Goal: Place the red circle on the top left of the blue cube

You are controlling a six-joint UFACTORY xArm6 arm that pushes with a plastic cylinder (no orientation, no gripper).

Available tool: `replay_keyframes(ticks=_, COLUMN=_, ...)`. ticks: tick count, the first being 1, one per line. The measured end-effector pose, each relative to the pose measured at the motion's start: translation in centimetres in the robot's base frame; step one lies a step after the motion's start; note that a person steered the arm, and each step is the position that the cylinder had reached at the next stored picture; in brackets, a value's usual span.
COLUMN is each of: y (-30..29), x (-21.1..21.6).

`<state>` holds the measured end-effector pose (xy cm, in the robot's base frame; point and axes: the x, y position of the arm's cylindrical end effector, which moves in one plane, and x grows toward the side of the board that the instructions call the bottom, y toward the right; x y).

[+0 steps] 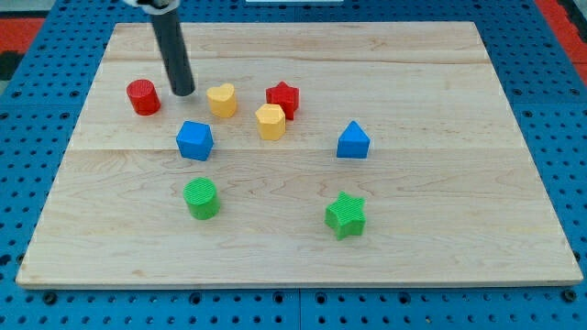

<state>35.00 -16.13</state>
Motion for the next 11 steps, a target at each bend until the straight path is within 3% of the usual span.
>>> replay_keyframes(ticks=1, y=2.3, x=1.3)
replay_keyframes(ticks=2, y=4.5, x=-1.1)
replay_keyframes(ticks=3, y=7.7, x=-0.8)
replay_keyframes(ticks=4, y=6.1, x=0.5)
replay_keyframes(ticks=5, y=-1.5, x=0.3)
replay_keyframes(ticks=7, y=-6.3, x=-7.3)
replay_keyframes(ticks=8, y=-12.8, x=-4.6)
replay_keyframes(ticks=9, y=-11.1, x=-0.8)
replay_keyframes(ticks=11, y=-0.1, x=-0.3)
